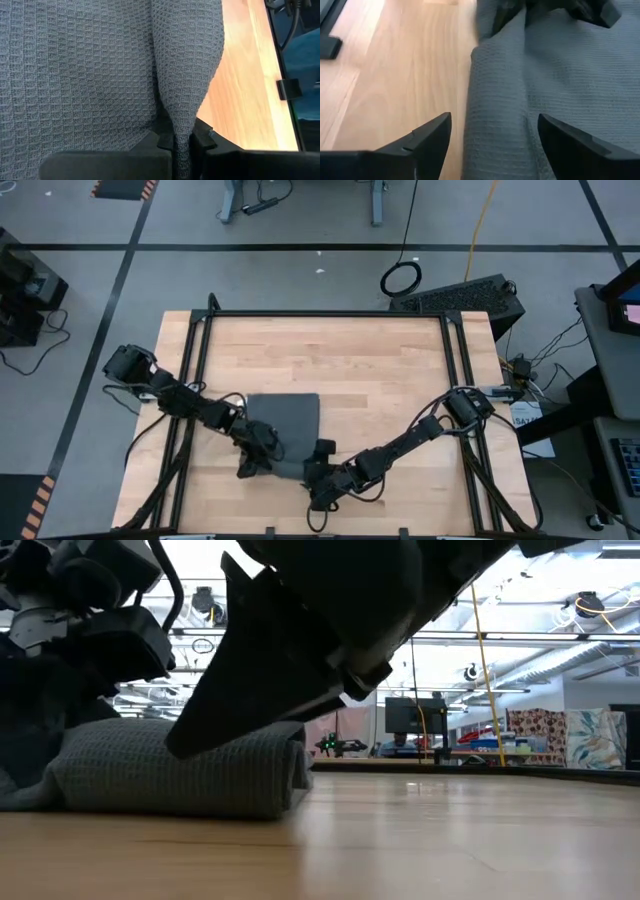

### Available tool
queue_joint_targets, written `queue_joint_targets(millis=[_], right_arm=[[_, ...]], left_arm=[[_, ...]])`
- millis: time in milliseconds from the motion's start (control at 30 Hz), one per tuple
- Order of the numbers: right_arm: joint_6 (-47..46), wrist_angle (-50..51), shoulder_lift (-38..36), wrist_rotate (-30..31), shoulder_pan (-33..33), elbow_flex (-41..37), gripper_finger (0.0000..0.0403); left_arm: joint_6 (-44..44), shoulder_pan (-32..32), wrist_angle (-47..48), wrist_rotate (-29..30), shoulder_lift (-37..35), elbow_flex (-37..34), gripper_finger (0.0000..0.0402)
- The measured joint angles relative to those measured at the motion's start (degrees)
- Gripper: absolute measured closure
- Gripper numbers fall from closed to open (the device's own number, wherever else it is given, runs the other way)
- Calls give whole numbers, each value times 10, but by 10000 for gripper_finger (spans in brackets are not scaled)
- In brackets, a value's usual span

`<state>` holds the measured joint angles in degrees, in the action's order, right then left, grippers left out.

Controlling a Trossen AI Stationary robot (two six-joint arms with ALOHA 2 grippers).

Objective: Roll towel into tight, uniform cylinder
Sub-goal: Roll the gray towel

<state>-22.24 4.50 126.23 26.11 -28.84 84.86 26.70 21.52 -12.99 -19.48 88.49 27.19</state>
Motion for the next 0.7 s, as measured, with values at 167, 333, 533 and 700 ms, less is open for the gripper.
queue_joint_targets(millis=[167,333,533,700], right_arm=[[-4,8,5,-12,1,0,124],[-46,17,16,-53,13,0,130],[-56,8,15,-73,33,0,175],[-82,8,15,-140,54,0,254]], left_arm=[[1,-10,-6,-14,-1,-11,387],[15,-17,-28,-26,-1,-28,387],[15,-17,-34,-29,-1,-30,387],[15,-16,-33,-29,-1,-30,385]])
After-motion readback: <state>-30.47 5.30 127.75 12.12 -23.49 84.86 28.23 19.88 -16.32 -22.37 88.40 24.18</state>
